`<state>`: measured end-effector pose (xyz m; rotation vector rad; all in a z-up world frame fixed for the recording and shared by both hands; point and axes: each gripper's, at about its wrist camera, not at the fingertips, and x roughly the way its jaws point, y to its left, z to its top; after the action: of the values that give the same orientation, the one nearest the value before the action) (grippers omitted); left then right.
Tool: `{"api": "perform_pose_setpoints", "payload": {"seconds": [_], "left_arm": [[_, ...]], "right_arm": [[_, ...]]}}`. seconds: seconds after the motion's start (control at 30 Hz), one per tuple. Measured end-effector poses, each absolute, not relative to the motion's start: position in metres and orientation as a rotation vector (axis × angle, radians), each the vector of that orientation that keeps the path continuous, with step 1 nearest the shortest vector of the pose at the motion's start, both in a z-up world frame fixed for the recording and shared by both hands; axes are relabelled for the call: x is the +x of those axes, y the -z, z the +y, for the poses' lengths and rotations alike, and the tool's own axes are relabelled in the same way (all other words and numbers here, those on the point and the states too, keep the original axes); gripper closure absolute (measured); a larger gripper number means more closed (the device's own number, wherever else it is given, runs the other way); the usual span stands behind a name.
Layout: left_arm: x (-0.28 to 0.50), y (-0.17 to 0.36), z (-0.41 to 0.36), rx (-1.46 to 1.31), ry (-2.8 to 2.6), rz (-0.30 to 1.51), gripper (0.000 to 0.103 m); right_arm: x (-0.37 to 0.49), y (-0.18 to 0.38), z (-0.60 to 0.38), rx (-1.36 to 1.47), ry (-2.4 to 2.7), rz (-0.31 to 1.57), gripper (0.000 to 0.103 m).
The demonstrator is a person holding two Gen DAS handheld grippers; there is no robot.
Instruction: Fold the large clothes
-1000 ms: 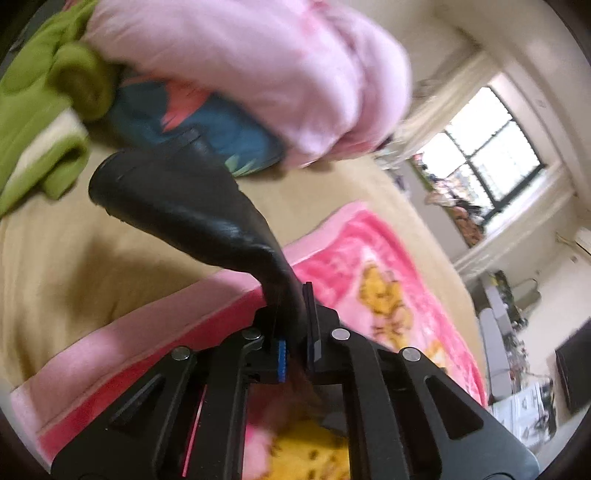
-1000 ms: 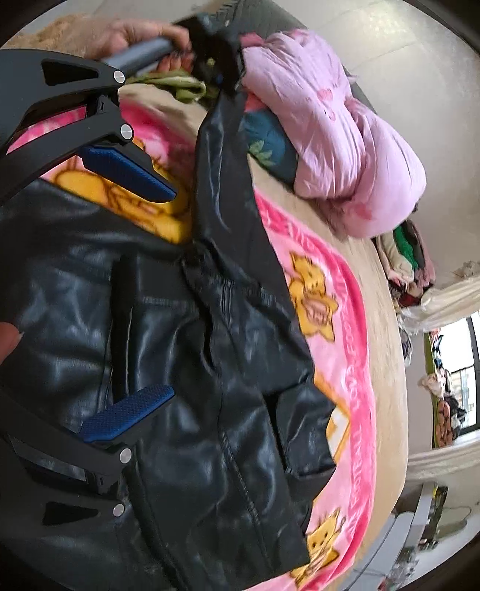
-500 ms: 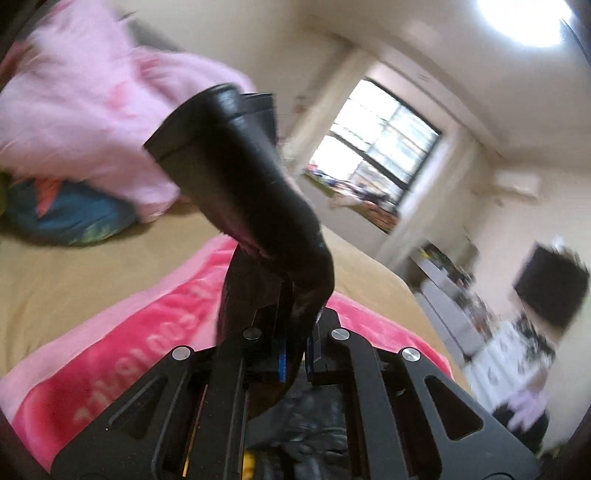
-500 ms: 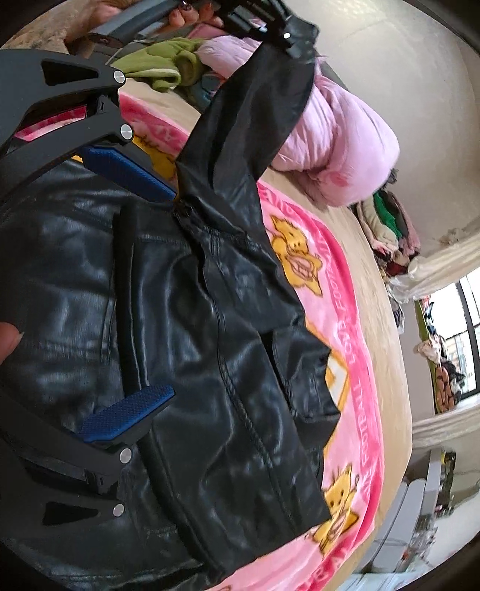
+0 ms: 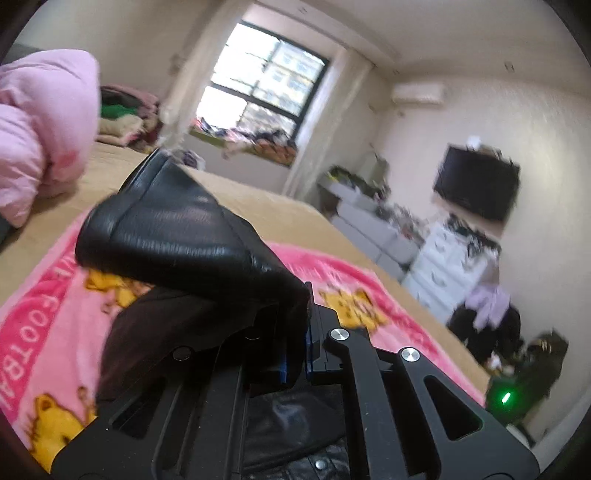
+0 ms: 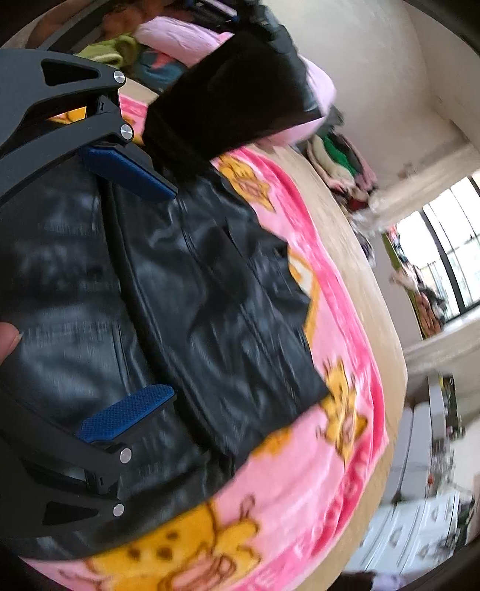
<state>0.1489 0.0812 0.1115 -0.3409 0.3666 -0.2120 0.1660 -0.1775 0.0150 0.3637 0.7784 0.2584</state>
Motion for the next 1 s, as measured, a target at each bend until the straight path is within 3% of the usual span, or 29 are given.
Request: {"api": "perform_pose_setpoints", "payload": {"seconds": [0.4, 0.77, 0.83, 0.9, 0.97, 1.0], "left_arm": [[0.194, -0.010, -0.014, -0.049, 0.301, 0.712, 0.100], [0.198, 0.038, -0.054, 0.134, 0.341, 0.877, 0.072], [0.196, 0.038, -0.054, 0.147, 0.351, 0.878, 0.064], [0.192, 0.034, -0.056, 0.156, 0.375, 0.884, 0.025], [0.188, 0.025, -0.064, 0.165, 0.410, 0.864, 0.013], [0.186, 0.020, -0.066, 0.175, 0.415, 0.854, 0.011]], "right_arm": [[0.167, -0.001, -0.263, 0.567, -0.119, 0.771, 0.005], [0.170, 0.004, -0.277, 0.584, -0.100, 0.777, 0.005], [0.174, 0.007, -0.276, 0.587, -0.105, 0.786, 0.005], [0.176, 0.008, -0.272, 0.598, -0.130, 0.796, 0.005], [0.184, 0.010, -0.267, 0.619, -0.180, 0.815, 0.005], [0.191, 0.010, -0.262, 0.634, -0.224, 0.827, 0.005]]}}
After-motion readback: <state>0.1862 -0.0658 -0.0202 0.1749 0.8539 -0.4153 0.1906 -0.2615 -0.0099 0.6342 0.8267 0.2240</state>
